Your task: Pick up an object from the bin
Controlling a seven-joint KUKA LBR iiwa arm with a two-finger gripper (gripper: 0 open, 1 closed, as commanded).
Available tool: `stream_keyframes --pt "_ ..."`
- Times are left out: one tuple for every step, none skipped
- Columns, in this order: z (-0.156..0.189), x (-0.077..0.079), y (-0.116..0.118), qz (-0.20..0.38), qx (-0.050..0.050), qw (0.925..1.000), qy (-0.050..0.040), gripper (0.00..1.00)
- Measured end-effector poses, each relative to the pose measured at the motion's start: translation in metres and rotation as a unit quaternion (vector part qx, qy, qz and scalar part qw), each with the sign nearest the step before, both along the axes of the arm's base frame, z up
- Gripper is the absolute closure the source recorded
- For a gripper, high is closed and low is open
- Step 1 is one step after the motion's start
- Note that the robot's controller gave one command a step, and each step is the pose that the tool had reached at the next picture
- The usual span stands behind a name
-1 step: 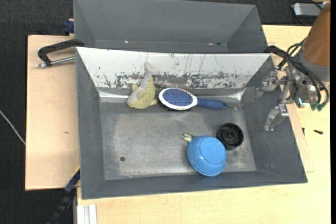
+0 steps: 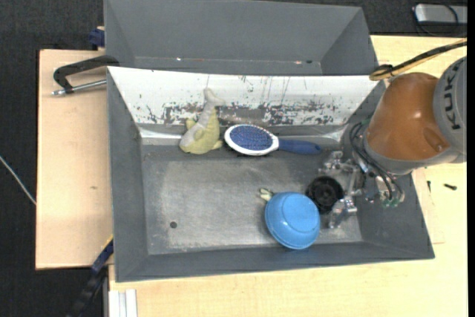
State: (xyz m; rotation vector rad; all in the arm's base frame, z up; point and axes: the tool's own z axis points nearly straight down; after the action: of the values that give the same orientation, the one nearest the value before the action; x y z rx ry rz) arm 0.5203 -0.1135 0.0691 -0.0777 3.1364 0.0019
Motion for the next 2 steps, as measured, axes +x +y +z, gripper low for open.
stream_keyframes --pt "0.033 0.006 0.034 -0.046 0.0 0.999 -0.0016 0.0" --pt "0.051 0.004 0.016 -0.08 -0.001 0.9968 -0.0013 0.0"
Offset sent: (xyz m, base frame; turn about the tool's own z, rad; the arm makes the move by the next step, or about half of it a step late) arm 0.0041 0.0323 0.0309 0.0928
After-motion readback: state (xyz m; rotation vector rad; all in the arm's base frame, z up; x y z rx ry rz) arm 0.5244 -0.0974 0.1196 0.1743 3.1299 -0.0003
